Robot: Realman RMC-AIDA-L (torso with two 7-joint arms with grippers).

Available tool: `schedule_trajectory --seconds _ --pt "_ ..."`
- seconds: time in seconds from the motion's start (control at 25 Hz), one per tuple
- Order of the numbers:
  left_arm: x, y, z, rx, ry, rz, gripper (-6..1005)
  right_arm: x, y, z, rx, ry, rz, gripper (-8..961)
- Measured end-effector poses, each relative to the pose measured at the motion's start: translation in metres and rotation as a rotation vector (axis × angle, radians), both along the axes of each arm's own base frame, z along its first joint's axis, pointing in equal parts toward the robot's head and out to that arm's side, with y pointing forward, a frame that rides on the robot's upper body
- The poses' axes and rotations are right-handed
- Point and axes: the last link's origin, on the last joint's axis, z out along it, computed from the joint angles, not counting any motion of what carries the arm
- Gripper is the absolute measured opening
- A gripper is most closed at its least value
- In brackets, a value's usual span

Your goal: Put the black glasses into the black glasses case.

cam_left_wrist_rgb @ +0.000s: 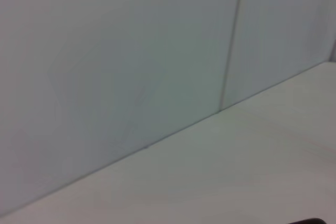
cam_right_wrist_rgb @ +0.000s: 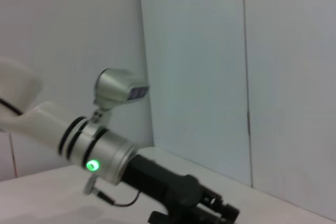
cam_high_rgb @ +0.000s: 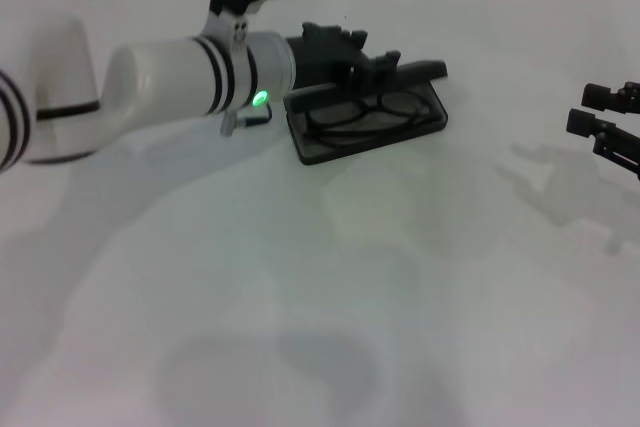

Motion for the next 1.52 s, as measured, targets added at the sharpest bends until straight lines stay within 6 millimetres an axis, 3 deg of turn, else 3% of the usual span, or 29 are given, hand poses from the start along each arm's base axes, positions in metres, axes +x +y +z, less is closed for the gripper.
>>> schedule_trajectory --seconds 0.32,0.96,1.12,1.28,1.32,1.36,1.52 --pt "-0.014 -0.029 -0.006 -0.049 -0.083 -0.057 550 0.000 0.004 0.000 0.019 -0.002 -0.013 343" --pt "-0.029 -0.038 -0.007 -0.036 -0.080 -0.048 567 -0.008 0.007 -0.002 0.024 0.018 0.019 359" --pt "-0.024 -0.043 -0.006 -0.051 -0.138 -0.074 574 -0.011 0.006 -0.003 0.097 0.056 0.078 364" --pt "-0.011 -0.053 0.011 -0.080 -0.291 -0.177 581 -0.022 0.004 0.000 0.142 0.106 0.171 368" --pt "0.000 -0.069 0.039 -0.117 -0.446 -0.338 583 -0.028 0.004 0.000 0.118 0.109 0.195 369" --pt "0.002 -0.075 0.047 -0.128 -0.482 -0.381 584 -0.033 0.005 -0.001 0.088 0.109 0.216 370" --pt "-0.016 -0.104 0.082 -0.164 -0.567 -0.523 591 -0.053 0.002 -0.017 -0.074 0.061 0.324 374"
